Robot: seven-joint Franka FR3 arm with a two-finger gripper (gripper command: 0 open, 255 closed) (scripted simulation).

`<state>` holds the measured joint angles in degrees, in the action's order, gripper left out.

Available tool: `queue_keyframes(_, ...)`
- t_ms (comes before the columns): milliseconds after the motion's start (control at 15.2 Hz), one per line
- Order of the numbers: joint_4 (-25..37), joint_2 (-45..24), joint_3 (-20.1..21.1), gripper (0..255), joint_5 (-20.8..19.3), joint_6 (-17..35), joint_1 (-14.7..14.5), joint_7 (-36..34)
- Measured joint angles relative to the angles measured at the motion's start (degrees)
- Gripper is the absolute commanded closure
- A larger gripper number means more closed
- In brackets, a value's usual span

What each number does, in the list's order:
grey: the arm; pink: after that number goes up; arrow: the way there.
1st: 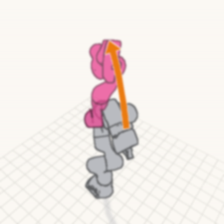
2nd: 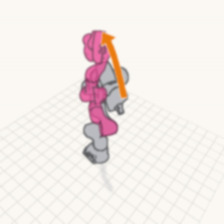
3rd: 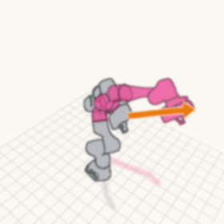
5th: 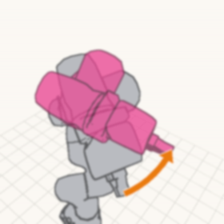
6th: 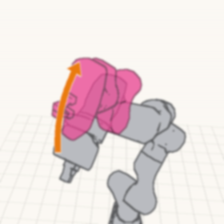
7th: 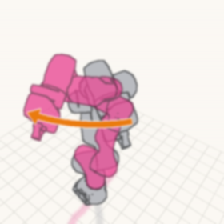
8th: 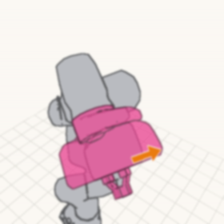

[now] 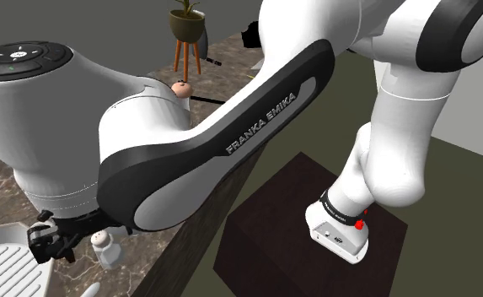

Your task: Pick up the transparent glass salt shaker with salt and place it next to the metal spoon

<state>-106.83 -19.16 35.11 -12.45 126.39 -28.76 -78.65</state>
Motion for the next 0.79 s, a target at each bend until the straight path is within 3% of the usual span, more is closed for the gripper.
queue_keyframes(396,2.24,3.73,1.01,0,2.65,-5.12,1.18,1.64)
queue_keyframes(792,2.72,3.94,1.05,0,2.87,-5.82,1.30,1.90)
